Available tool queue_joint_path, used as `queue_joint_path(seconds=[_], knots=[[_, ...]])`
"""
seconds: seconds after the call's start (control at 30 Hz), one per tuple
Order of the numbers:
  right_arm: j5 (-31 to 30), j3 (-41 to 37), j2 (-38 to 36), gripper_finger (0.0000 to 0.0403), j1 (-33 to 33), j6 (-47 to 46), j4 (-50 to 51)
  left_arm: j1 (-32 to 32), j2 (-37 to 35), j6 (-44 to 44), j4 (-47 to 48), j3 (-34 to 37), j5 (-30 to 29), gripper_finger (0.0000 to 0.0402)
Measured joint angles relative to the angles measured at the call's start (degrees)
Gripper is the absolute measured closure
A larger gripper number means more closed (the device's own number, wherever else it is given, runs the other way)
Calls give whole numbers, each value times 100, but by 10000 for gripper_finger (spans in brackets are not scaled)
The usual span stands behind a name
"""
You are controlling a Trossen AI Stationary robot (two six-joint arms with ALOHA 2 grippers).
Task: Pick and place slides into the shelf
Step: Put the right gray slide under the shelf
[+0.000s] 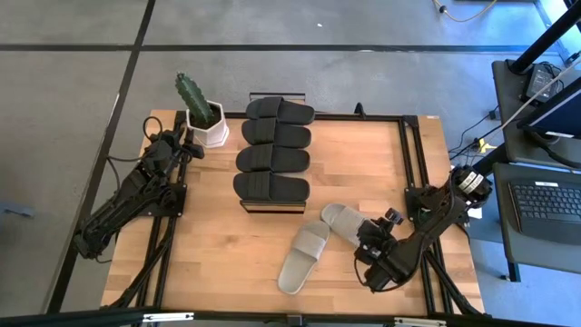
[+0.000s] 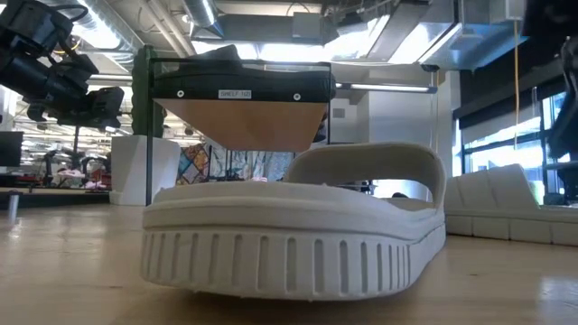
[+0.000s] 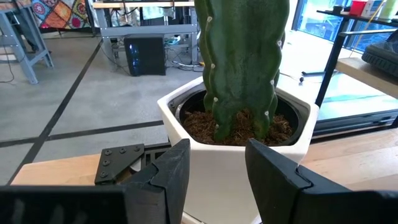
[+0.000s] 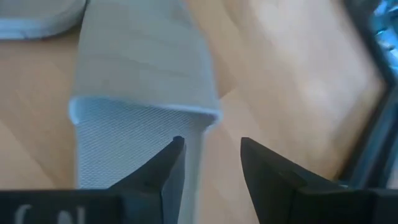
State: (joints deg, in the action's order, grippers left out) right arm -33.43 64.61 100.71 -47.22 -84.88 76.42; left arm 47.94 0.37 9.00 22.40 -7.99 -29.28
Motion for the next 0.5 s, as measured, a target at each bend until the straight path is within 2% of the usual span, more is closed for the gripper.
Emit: queue_joint_path(seconds=[0.23, 0.37, 0.5], knots=[[-4, -826, 0, 247, -75, -197, -1278, 0, 1, -1, 1, 0, 0, 254], [-57, -1180, 0, 247, -75, -216, -1518, -2, -1, -1, -1, -2, 0, 254], [-439, -1386, 0, 247, -75, -337, -1559, -2, -1, -1, 1, 0, 0, 254]])
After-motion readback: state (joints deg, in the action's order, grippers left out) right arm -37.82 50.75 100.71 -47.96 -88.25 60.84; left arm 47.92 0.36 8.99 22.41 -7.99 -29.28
